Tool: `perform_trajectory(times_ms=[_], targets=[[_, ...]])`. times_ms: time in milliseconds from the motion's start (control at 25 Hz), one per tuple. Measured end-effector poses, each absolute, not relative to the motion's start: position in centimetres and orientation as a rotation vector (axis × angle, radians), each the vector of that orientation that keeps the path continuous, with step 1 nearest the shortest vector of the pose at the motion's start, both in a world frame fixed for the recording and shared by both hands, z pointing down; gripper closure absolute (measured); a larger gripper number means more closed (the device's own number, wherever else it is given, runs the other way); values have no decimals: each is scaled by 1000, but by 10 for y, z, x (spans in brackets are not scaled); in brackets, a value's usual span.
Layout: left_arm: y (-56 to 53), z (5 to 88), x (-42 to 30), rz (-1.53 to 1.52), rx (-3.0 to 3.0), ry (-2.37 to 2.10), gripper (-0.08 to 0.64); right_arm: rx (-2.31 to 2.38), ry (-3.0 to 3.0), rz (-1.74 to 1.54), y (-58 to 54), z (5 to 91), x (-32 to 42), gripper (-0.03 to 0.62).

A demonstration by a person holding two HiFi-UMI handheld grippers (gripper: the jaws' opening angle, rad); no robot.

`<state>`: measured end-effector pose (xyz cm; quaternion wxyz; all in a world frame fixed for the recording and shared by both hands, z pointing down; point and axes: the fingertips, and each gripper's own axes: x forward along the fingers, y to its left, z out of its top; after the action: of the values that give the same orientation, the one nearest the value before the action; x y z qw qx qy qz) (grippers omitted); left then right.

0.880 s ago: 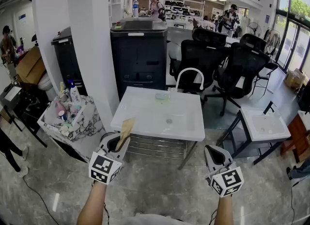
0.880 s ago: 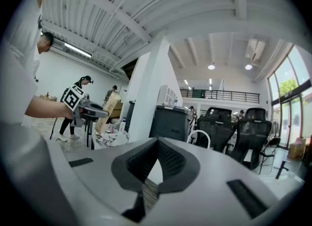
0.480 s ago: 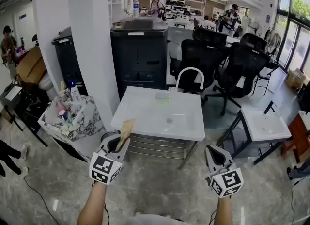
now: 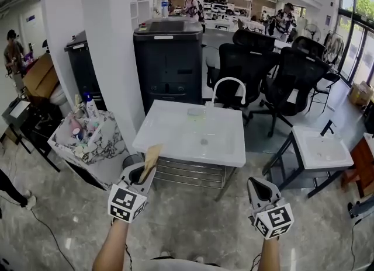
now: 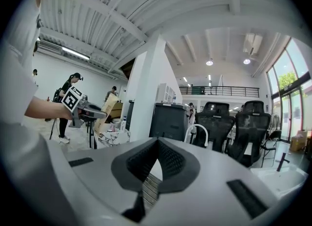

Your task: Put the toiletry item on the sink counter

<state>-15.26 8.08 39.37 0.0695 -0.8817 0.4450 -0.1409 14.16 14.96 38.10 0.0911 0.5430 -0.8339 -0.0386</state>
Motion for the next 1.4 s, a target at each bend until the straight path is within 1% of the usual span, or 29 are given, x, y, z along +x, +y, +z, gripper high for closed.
perform_trajectory(times_ms=[400, 720, 960, 1200, 1400], targets=[[114, 414, -120, -466, -2666, 1445, 522, 1477, -2542, -95, 166, 396, 183, 597], [84, 418, -109, -469, -2654, 1464, 522, 1464, -2553, -98, 134, 400, 193, 597], [18, 431, -113, -456, -2678, 1462, 522, 1475, -2520, -95, 76, 407, 194, 597], [-90, 440, -137, -439, -2687, 1454, 522, 1518, -2477, -85, -15, 415, 178, 597], [-184, 437, -161, -442, -2713, 1444, 522, 1572, -2450, -69, -100, 402, 157, 596]])
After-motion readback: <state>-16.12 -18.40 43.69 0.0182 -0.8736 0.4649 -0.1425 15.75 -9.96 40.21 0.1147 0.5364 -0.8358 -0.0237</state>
